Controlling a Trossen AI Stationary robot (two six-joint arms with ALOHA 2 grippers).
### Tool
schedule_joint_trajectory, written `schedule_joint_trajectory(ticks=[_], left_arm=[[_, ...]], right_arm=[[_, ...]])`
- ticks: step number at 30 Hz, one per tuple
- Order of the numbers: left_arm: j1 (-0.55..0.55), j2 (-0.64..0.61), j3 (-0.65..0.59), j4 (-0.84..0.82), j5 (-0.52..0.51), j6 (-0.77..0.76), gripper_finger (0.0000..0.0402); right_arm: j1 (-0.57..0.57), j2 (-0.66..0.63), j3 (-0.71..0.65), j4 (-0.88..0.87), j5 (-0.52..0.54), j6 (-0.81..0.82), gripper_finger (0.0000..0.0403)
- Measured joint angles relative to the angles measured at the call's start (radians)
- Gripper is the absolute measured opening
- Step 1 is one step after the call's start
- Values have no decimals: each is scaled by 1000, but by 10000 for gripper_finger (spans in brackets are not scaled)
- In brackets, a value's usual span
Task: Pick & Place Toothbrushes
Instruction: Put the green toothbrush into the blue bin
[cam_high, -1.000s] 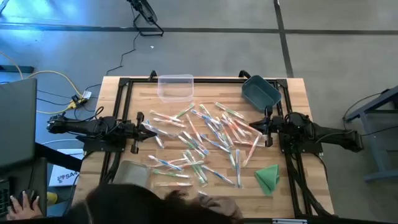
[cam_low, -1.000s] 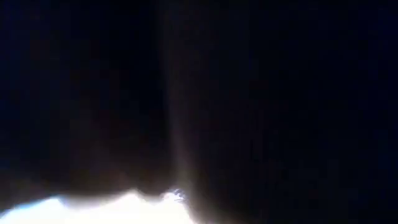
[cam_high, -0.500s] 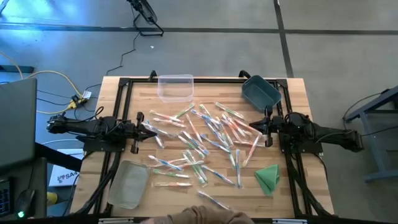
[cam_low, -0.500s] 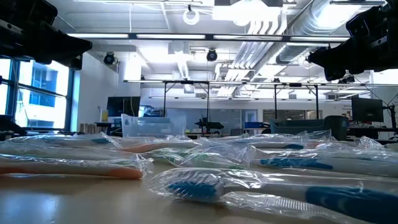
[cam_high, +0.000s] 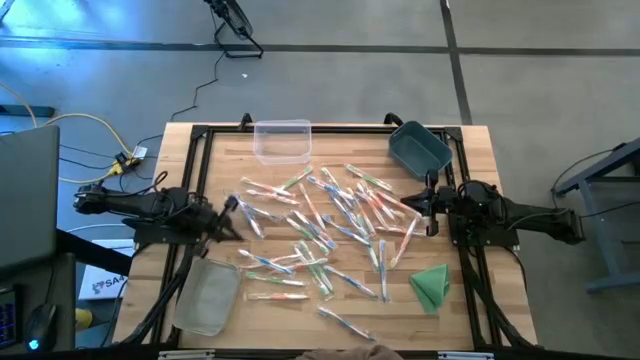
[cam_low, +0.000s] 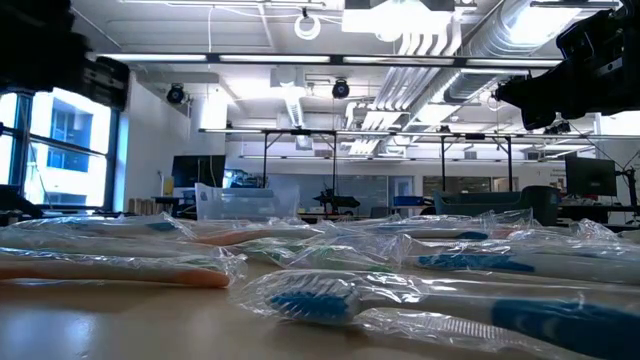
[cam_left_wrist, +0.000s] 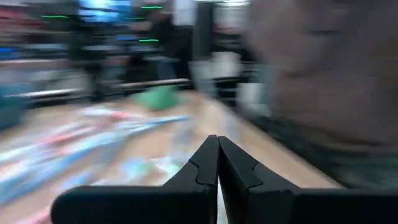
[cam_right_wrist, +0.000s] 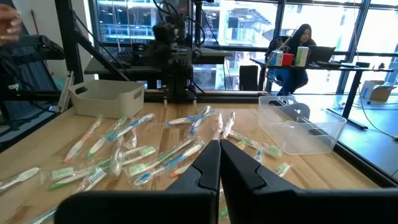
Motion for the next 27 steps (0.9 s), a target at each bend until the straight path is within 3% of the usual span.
schedule_joint_trajectory(ticks=[2,4,27], left_arm=[[0,1,7,-9,123,-1,0],[0,1,9,-10,176,-1,0],[0,1,11,-24,152,3,0]], right_arm=[[0,0,0,0,0,0,2],[0,0,0,0,0,0,2],[0,0,0,0,0,0,2]])
